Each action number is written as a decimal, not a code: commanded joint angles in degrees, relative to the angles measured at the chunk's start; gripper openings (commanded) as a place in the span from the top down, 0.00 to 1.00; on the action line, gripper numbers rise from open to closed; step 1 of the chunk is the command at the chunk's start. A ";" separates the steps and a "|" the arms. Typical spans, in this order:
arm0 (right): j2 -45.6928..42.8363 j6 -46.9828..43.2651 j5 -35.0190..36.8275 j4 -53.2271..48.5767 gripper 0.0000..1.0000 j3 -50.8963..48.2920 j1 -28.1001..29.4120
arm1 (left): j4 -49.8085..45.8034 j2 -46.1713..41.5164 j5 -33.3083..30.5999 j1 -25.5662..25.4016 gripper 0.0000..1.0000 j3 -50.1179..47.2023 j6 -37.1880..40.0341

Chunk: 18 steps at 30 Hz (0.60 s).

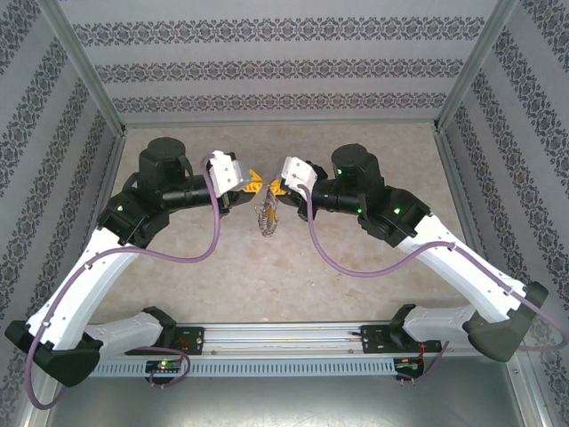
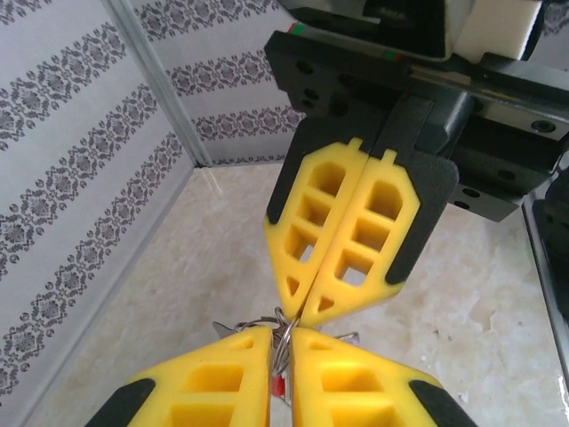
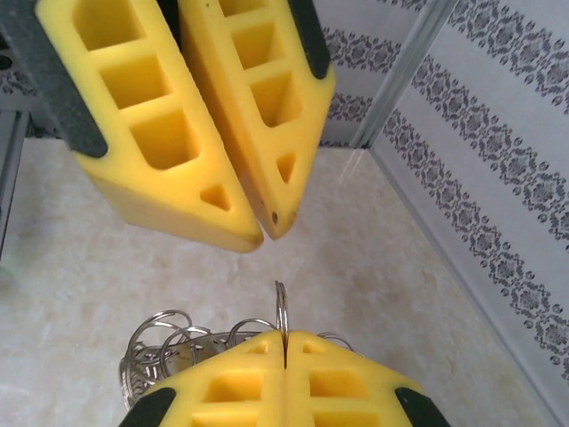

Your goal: Put the keys on the keyring

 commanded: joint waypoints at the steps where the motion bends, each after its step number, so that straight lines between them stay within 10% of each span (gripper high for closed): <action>1: 0.26 -1.46 0.90 -0.49 1.00 2.90 -0.49 | -5.42 1.71 -4.79 -2.34 0.86 2.13 5.02; 18: 0.97 -2.88 -3.05 -1.68 1.00 3.70 -0.42 | -7.67 4.16 -8.62 -4.39 0.85 3.24 8.02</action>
